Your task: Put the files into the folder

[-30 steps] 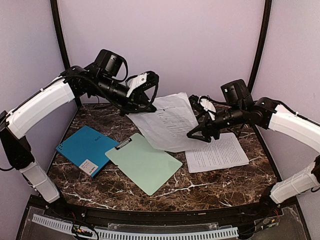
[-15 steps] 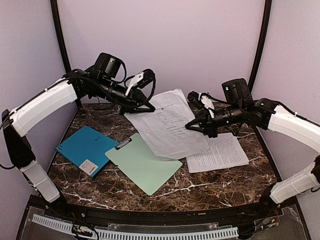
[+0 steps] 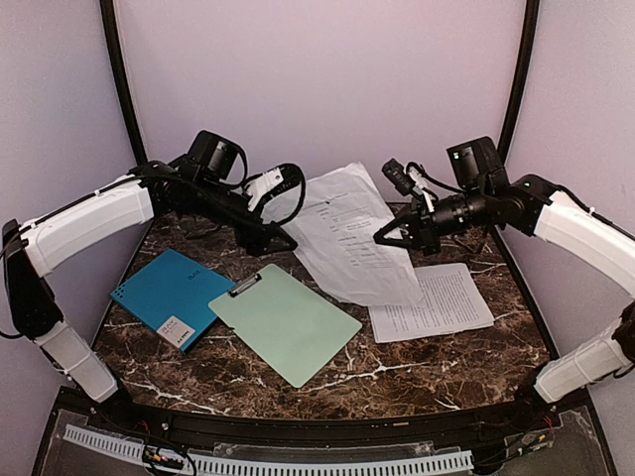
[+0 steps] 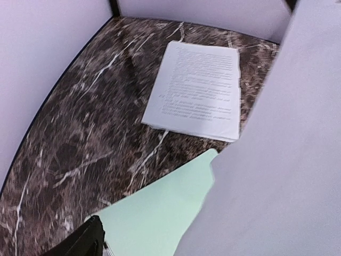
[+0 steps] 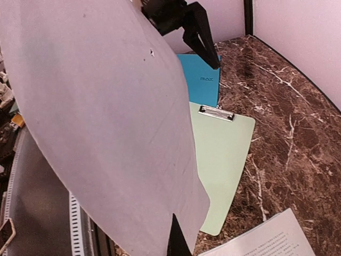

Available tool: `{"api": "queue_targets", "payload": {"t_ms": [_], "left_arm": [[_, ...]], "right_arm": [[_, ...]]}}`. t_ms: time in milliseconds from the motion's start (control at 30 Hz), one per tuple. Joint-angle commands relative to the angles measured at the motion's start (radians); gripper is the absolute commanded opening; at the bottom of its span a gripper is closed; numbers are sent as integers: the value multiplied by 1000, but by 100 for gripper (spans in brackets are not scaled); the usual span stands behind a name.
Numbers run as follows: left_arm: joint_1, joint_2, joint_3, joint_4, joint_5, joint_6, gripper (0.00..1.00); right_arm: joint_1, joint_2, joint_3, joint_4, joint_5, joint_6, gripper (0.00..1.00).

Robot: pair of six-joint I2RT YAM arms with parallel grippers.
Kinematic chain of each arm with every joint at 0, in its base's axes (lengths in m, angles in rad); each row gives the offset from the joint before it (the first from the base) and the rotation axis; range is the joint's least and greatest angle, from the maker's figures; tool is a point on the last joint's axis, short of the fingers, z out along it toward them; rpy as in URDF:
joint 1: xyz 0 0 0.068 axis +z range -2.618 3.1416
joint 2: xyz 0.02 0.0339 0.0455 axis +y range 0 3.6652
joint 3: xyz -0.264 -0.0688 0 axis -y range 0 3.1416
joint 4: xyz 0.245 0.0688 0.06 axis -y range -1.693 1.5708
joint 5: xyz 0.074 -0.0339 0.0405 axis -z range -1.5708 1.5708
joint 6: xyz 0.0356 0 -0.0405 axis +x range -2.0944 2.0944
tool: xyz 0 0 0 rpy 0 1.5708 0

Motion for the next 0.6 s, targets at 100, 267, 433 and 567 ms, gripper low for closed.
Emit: {"api": "queue_targets", "payload": {"t_ms": [100,267,433,567], "left_arm": [[7,-141,-153,91,-554,-66,93],[7,-203,-171,106,-692,-70,98],[7,-196,-161,-23,-732,-38,99],[15,-51,-94,-171,-723,-76,99]], "right_arm": [[-11,54,-2,-98,-370,134,0],[5,114,-36,-148,-348,134,0],[-7,196,-71,-119,-313,169,0],[-41,298,-109,-53,-326,207,0]]}}
